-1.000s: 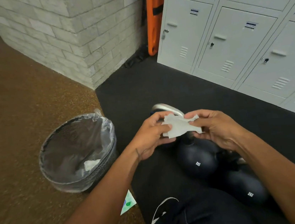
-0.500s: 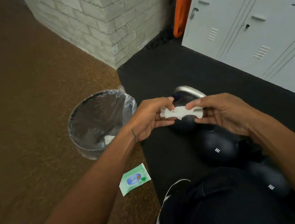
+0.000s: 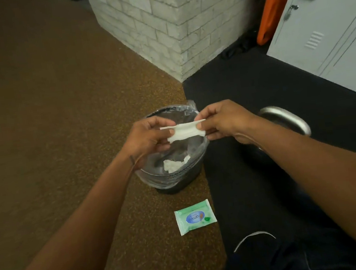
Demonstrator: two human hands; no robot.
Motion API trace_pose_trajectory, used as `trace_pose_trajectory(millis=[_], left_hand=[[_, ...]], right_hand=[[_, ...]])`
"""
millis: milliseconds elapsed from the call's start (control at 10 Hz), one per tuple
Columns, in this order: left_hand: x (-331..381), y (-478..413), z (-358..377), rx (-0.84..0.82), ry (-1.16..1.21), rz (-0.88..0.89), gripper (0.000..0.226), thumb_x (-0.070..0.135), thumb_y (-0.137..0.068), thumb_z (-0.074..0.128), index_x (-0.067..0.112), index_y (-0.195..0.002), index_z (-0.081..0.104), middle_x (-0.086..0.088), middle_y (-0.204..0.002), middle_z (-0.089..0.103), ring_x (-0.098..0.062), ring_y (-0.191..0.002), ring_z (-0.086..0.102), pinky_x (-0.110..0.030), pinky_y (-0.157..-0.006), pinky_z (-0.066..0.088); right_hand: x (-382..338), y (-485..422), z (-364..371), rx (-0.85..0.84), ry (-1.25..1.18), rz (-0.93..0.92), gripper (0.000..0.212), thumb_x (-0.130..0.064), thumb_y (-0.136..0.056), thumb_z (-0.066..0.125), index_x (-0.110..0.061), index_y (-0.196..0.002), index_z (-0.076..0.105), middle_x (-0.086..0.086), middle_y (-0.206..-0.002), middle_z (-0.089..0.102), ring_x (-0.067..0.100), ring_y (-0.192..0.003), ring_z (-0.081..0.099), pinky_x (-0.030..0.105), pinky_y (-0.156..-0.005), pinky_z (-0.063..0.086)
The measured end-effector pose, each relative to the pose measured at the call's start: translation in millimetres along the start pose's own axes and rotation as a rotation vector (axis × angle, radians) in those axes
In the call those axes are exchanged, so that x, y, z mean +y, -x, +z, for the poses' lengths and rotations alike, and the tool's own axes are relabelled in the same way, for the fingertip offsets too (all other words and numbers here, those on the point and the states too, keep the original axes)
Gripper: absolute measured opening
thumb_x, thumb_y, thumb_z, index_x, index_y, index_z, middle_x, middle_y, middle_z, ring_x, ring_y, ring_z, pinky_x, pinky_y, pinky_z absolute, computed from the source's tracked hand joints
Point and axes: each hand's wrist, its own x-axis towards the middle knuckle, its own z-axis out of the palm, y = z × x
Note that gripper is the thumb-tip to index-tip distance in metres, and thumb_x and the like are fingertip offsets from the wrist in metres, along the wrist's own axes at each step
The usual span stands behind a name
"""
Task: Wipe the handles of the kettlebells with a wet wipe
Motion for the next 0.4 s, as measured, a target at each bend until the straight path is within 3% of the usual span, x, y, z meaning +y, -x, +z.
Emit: trace_pose_trajectory(millis=[200, 300, 400], left_hand=[[-2, -16, -31, 0.067, -0.057, -0.003, 0.015, -0.002, -0.090, 0.070, 0.012, -0.093, 0.073, -0.004, -0.076, 0.065, -0.005, -0.052, 0.056, -0.015, -0.044, 0.050], [-9, -22, -35, 0.084, -0.086, -0.021, 0.016, 0.000, -0.090, 0.071, 0.014, -0.095, 0.074, -0.002, -0.079, 0.068, -0.004, -0.052, 0.057, -0.015, -0.042, 0.048], [-14, -23, -40, 0.101, -0.199, -0.062, 0.025, 0.004, -0.089, 0.074, 0.017, -0.110, 0.071, -0.003, -0.094, 0.071, -0.011, -0.064, 0.068, -0.021, -0.049, 0.053]], right_hand=[[-8, -30, 26, -0.022, 0.014, -0.006, 0.013, -0.003, -0.089, 0.071, -0.015, -0.089, 0.072, 0.007, -0.089, 0.073, 0.011, -0.075, 0.070, 0.023, -0.066, 0.060], [-3, -40, 31, -0.054, 0.013, 0.015, 0.012, -0.003, -0.090, 0.070, -0.013, -0.097, 0.072, 0.009, -0.099, 0.074, 0.012, -0.080, 0.071, 0.024, -0.067, 0.060], [1, -47, 32, -0.089, 0.120, 0.061, 0.029, -0.014, -0.091, 0.072, -0.017, -0.119, 0.066, 0.003, -0.115, 0.069, 0.017, -0.101, 0.068, 0.032, -0.080, 0.060]])
